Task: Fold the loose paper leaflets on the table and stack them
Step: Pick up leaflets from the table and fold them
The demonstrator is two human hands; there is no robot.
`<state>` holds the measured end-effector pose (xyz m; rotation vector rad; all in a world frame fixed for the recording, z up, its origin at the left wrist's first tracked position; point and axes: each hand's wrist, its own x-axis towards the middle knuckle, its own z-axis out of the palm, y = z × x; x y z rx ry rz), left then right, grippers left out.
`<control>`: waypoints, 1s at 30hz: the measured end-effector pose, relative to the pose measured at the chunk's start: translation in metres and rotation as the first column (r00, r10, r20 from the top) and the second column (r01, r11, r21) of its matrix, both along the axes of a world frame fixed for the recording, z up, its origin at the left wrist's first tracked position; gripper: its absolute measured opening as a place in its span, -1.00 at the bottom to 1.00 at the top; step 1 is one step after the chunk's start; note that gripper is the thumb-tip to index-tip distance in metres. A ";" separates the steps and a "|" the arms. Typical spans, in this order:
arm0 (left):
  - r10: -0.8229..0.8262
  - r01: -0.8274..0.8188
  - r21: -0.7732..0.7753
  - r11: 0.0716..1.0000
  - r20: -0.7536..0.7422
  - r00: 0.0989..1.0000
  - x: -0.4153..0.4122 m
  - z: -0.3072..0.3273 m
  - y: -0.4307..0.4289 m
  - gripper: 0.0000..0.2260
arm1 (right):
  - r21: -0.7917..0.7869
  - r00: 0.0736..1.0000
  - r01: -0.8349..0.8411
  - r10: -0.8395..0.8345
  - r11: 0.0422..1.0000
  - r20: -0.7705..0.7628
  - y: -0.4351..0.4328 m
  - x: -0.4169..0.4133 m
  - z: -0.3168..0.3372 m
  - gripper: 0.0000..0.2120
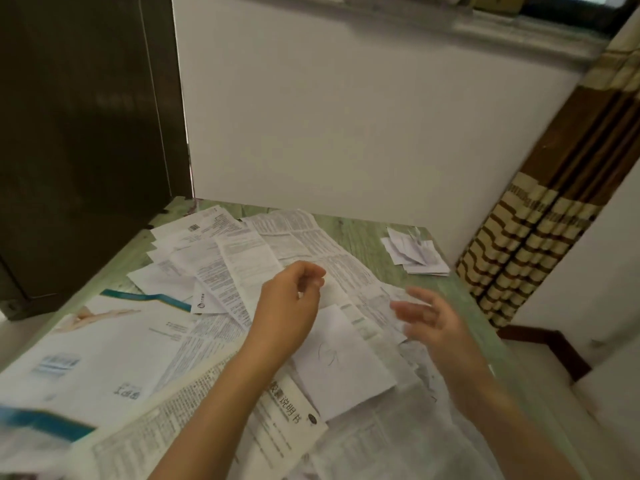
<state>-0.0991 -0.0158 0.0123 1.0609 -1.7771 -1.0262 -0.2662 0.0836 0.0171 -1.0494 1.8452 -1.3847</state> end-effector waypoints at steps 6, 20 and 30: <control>-0.130 0.124 0.053 0.991 0.605 0.785 0.000 -0.004 0.008 -0.42 | 0.281 0.915 -0.063 0.168 0.958 -0.368 0.005 0.031 -0.020 -0.41; -0.213 0.207 0.052 0.977 0.153 0.965 -0.004 0.007 0.011 -0.65 | 0.006 0.995 -0.095 0.095 0.995 -0.044 0.009 0.018 -0.021 -0.94; -0.244 0.265 0.278 0.923 -0.108 0.964 -0.015 0.007 0.026 -0.96 | -0.208 0.937 0.086 -0.009 0.974 0.348 0.010 0.013 -0.015 -0.65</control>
